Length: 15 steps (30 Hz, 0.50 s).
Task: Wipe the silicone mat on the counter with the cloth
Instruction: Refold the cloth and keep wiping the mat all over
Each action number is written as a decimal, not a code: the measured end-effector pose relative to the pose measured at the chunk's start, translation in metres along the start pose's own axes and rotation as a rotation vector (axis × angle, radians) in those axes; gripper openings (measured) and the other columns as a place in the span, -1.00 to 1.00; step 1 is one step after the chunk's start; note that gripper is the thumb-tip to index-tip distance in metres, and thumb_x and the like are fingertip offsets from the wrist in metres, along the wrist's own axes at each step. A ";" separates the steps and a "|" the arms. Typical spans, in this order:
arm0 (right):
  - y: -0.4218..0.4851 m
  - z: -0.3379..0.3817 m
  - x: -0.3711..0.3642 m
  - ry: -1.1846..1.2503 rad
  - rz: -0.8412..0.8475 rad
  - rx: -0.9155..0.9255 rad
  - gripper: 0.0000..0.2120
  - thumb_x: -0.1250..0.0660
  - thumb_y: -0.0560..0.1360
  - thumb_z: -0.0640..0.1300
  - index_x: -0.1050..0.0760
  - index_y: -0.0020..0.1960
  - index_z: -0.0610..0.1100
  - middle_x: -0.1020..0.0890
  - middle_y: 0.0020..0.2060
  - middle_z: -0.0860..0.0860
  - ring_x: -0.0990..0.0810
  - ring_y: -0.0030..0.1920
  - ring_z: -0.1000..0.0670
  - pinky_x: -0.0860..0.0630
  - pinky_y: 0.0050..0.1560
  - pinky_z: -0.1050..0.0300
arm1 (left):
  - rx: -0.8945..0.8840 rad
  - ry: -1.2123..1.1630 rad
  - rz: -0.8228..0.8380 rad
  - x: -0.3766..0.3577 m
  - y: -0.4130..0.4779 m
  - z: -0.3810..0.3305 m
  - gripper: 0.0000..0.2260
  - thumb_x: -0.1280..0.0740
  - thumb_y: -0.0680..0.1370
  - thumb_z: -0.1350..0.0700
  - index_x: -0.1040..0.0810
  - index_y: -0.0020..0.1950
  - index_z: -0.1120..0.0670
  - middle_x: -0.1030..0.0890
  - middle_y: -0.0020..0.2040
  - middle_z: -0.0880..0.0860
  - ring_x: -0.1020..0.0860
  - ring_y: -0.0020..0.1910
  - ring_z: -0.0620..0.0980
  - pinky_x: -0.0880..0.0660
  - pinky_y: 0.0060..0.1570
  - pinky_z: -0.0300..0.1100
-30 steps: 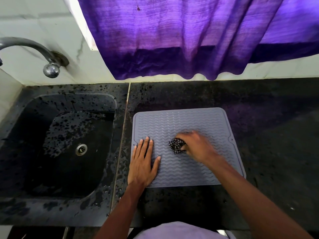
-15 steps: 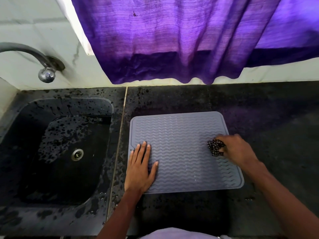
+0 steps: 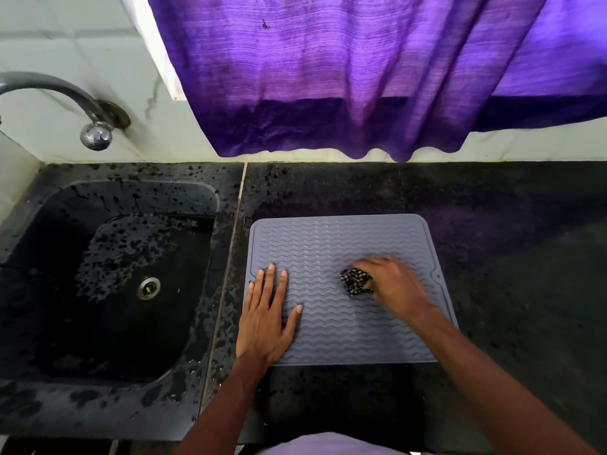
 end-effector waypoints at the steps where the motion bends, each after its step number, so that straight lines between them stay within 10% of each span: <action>1: -0.006 -0.012 0.006 -0.003 -0.003 -0.034 -0.38 -0.47 0.27 -0.35 -0.50 0.23 0.10 -0.64 0.12 0.07 -0.57 0.14 -0.07 -0.52 0.14 -0.09 | 0.002 0.000 0.002 0.000 0.000 0.000 -0.35 0.09 0.66 -0.28 0.06 0.66 0.04 0.09 0.66 0.07 0.15 0.64 0.04 0.09 0.58 0.02; 9: -0.045 -0.081 0.044 -0.115 0.036 -0.357 -0.59 -0.40 0.39 -0.25 -0.51 0.16 0.10 -0.65 0.00 0.00 -0.54 -0.01 -0.15 -0.57 -0.06 -0.06 | -0.012 0.000 -0.006 0.002 0.001 0.003 -0.33 0.04 0.65 -0.32 -0.05 0.65 0.04 -0.04 0.66 0.08 0.02 0.64 0.06 -0.04 0.57 0.03; 15: 0.007 0.001 0.024 0.144 -0.013 -0.047 -0.55 -0.42 0.27 -0.32 -0.52 0.05 0.09 -0.65 -0.17 0.11 -0.62 -0.11 0.01 -0.55 -0.12 0.07 | 0.012 -0.063 -0.036 0.007 0.003 0.006 -0.32 -0.04 0.65 -0.29 -0.11 0.64 0.10 -0.11 0.64 0.05 -0.03 0.63 0.01 -0.09 0.57 0.01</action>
Point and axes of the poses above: each hand's wrist, its own y-axis towards the middle knuckle, its own x-axis out of the back of the hand, z = x × y, the point moved 5 cm from there along y, towards the middle knuckle
